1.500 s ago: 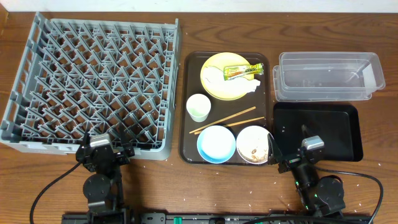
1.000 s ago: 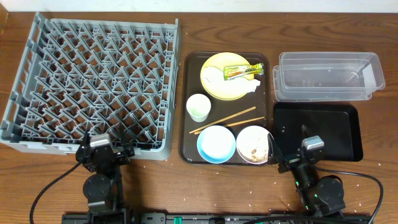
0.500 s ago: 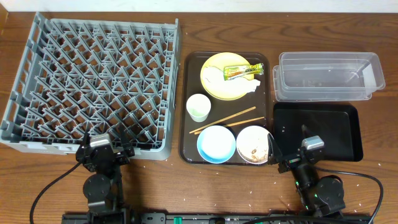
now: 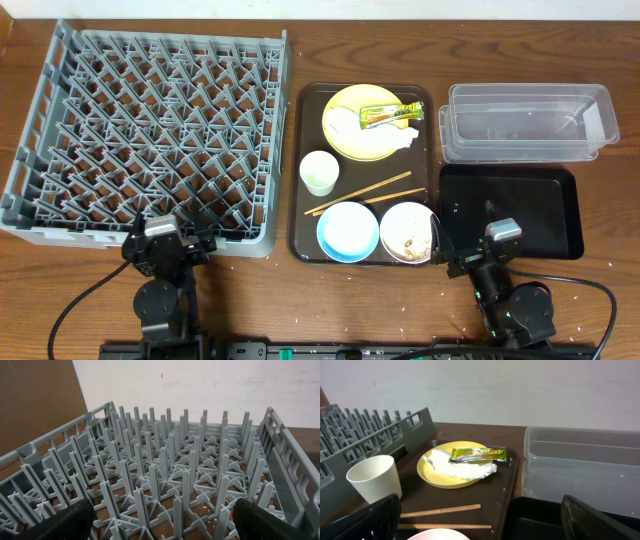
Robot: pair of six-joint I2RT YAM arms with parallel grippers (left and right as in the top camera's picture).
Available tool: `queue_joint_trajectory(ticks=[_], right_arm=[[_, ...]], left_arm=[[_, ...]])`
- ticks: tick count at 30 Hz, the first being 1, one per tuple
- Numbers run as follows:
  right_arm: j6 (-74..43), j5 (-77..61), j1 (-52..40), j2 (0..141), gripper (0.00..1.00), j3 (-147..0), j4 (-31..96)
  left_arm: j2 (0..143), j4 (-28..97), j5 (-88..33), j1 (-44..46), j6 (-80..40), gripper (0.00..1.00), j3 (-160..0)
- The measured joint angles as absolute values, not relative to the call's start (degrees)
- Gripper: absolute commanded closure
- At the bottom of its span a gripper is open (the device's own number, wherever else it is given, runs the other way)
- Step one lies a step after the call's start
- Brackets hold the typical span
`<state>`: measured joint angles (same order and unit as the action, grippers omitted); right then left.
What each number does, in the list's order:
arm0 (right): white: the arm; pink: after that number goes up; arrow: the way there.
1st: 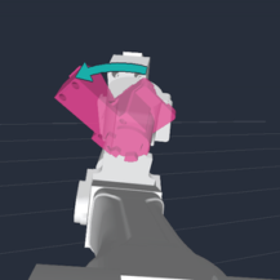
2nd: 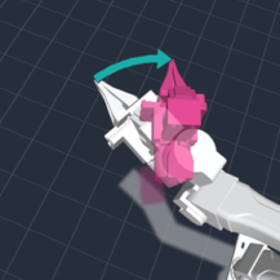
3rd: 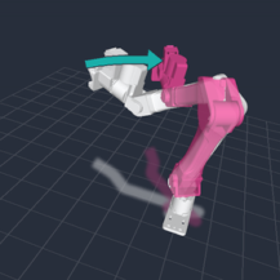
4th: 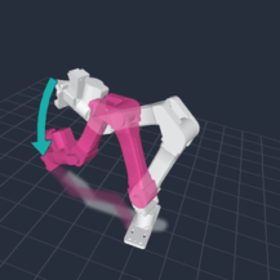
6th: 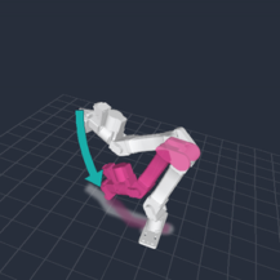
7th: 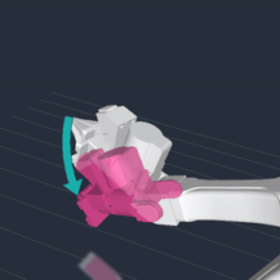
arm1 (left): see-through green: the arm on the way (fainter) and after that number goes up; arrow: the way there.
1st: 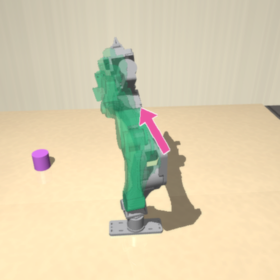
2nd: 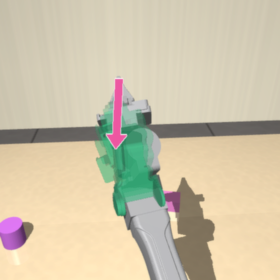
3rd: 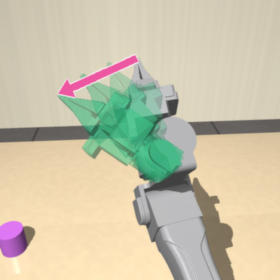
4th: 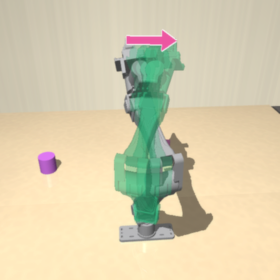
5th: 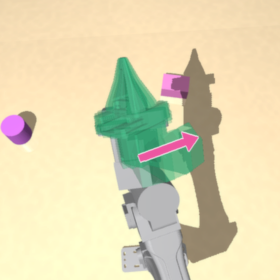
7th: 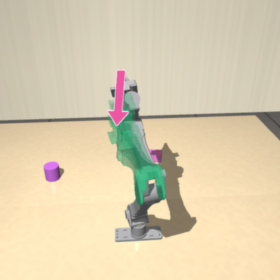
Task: Sort waste into correct bins and load items into the dishwasher
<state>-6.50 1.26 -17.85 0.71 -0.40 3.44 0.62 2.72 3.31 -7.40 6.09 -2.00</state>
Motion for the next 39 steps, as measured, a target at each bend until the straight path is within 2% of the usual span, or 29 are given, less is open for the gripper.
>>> queue_joint_trajectory(ticks=[29, 34, 39], right_arm=[[-1.4, 0.8, -17.8, 1.4, 0.01, -4.4, -2.9], [0.1, -0.2, -17.8, 6.8, 0.01, -10.2, -2.9], [2.0, -2.3, -17.8, 17.9, 0.01, -18.2, -2.7]], left_arm=[[0.6, 2.7, 3.3, -7.4, 6.1, 0.11, -2.0], [0.6, 2.7, 3.3, -7.4, 6.1, 0.11, -2.0], [0.6, 2.7, 3.3, -7.4, 6.1, 0.11, -2.0]])
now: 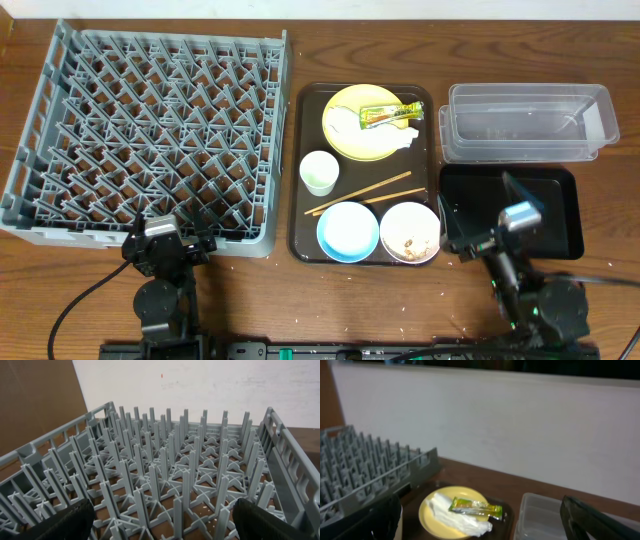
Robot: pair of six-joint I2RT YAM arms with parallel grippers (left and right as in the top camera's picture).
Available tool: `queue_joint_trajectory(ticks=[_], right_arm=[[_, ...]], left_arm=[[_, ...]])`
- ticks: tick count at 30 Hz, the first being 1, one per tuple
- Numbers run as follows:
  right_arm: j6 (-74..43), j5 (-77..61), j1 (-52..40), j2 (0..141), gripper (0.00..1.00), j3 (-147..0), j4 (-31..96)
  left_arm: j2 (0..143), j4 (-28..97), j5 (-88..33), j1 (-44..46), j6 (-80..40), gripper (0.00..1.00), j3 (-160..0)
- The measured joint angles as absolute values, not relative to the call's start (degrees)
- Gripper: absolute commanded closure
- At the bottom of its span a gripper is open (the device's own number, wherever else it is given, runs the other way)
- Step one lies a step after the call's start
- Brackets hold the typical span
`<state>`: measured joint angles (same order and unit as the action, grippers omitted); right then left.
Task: Sort waste into correct bins and load items into the dishwasher
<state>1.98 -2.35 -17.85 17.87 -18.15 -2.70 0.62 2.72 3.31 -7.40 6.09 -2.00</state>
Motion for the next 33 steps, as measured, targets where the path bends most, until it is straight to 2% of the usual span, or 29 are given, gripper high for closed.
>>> queue_joint_trajectory(ticks=[5, 10, 17, 33], right_arm=[[2.6, -5.3, -17.8, 32.5, 0.01, -30.0, -0.5], [2.9, -8.5, -17.8, 48.9, 0.01, -45.1, 8.9], [3.3, -15.4, -17.8, 73.3, 0.01, -71.2, 28.7], [4.0, -20.1, -17.8, 115.3, 0.01, -125.1, 73.3]], left_arm=[[0.6, 2.7, 3.3, -7.4, 6.1, 0.11, -2.0], [0.6, 2.7, 3.3, -7.4, 6.1, 0.11, -2.0], [0.6, 2.7, 3.3, -7.4, 6.1, 0.11, -2.0], [0.6, 2.7, 3.3, -7.4, 6.1, 0.11, -2.0]])
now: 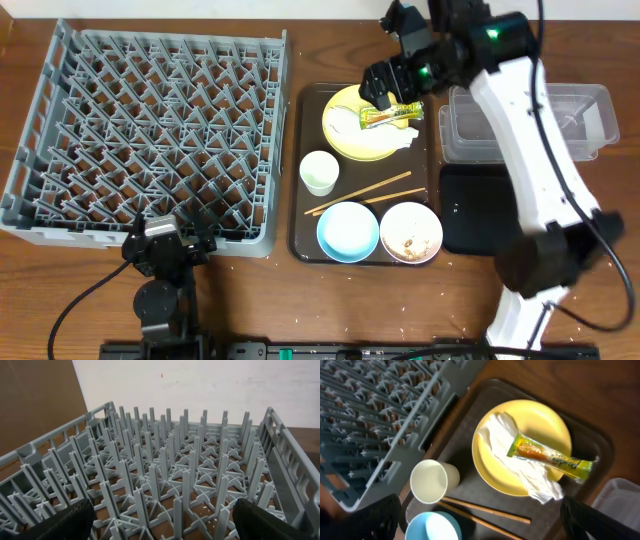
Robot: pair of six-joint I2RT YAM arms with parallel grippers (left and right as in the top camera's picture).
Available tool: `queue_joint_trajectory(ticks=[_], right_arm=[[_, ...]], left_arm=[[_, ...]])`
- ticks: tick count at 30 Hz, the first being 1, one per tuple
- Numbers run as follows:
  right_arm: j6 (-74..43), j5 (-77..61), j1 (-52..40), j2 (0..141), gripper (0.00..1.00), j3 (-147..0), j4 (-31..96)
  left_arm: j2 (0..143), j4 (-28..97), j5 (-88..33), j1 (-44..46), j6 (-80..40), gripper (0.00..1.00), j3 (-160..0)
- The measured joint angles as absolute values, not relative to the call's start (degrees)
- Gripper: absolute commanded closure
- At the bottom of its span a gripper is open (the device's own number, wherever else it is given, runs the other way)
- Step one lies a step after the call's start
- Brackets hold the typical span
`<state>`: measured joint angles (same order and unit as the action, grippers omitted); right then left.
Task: Sort waste into correct bins and load items into the dishwasher
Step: 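Reach the right gripper to the yellow plate and grasp the snack wrapper, then carry the wrapper with the right gripper and drop it in the clear bin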
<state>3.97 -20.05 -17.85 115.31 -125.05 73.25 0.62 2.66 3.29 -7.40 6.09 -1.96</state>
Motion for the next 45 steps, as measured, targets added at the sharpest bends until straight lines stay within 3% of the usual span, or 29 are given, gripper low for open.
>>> queue_joint_trajectory(ticks=[3, 9, 12, 15, 25, 32, 34, 37, 40, 45], right_arm=[[5.0, -20.7, -17.8, 120.4, 0.01, -129.1, 75.2], [6.0, -21.5, -17.8, 126.3, 0.01, -129.6, 67.4], [3.7, -22.8, -17.9, 128.2, 0.08, -129.6, 65.0], [-3.5, -21.8, -17.9, 130.4, 0.1, -129.9, 62.7], [-41.2, 0.6, -21.4, 139.3, 0.12, -130.3, 64.7], [-49.2, 4.9, -21.7, 143.4, 0.14, -130.3, 64.4], [-50.2, 5.4, -21.7, 144.8, 0.22, -130.3, 64.1], [-51.5, 6.2, -21.7, 146.3, 0.51, -130.3, 64.1], [-52.1, 6.5, -21.7, 146.3, 0.99, -130.3, 64.2], [-52.3, 6.4, -21.7, 146.3, 0.99, -130.4, 64.2]], left_arm=[[0.6, 2.7, 3.3, -7.4, 6.1, 0.11, -2.0], [0.6, 2.7, 3.3, -7.4, 6.1, 0.11, -2.0], [0.6, 2.7, 3.3, -7.4, 6.1, 0.11, -2.0], [0.6, 2.7, 3.3, -7.4, 6.1, 0.11, -2.0], [0.6, 2.7, 3.3, -7.4, 6.1, 0.11, -2.0], [0.6, 2.7, 3.3, -7.4, 6.1, 0.11, -2.0], [0.6, 2.7, 3.3, -7.4, 6.1, 0.11, -2.0], [0.6, 2.7, 3.3, -7.4, 6.1, 0.11, -2.0], [0.6, 2.7, 3.3, -7.4, 6.1, 0.11, -2.0], [0.6, 2.7, 3.3, -7.4, 6.1, 0.11, -2.0]])
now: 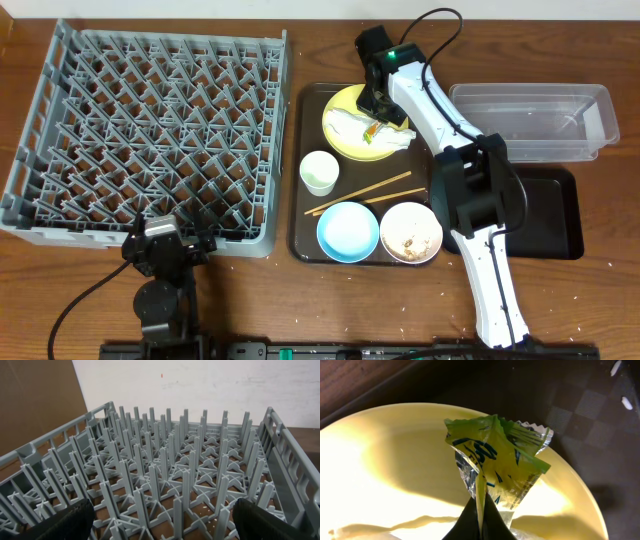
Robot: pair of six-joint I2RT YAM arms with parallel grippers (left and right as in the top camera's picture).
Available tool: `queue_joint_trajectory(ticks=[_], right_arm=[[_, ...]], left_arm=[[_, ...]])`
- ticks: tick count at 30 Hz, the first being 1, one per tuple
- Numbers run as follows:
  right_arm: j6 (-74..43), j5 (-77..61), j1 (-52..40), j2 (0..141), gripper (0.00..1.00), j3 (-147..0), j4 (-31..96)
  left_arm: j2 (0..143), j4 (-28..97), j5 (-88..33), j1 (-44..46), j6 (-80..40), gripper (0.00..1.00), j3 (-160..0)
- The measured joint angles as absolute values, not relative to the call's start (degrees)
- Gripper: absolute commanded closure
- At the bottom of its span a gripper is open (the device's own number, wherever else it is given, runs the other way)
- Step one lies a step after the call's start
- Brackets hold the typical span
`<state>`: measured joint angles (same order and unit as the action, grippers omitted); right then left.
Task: Sort waste into correct bins and load items into the dishwasher
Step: 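Carry the wrapper with the right gripper and drop it in the clear bin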
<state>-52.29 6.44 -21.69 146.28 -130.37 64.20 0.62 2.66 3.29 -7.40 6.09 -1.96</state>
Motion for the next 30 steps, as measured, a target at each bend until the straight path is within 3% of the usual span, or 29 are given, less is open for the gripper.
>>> queue_joint_trajectory(ticks=[10, 19, 26, 30], right_arm=[[-49.1, 5.4, -20.1, 139.4, 0.99, -130.3, 65.5], [-48.9, 10.7, -9.0, 123.0, 0.99, -131.8, 67.7], [-53.3, 15.5, 0.8, 126.1, 0.98, -130.2, 73.5], [-54.9, 15.7, 3.5, 128.3, 0.89, -126.3, 73.7]], left_arm=[[0.6, 2.7, 3.3, -7.4, 6.1, 0.11, -2.0], [0.6, 2.7, 3.3, -7.4, 6.1, 0.11, -2.0], [0.6, 2.7, 3.3, -7.4, 6.1, 0.11, -2.0], [0.6, 2.7, 3.3, -7.4, 6.1, 0.11, -2.0]])
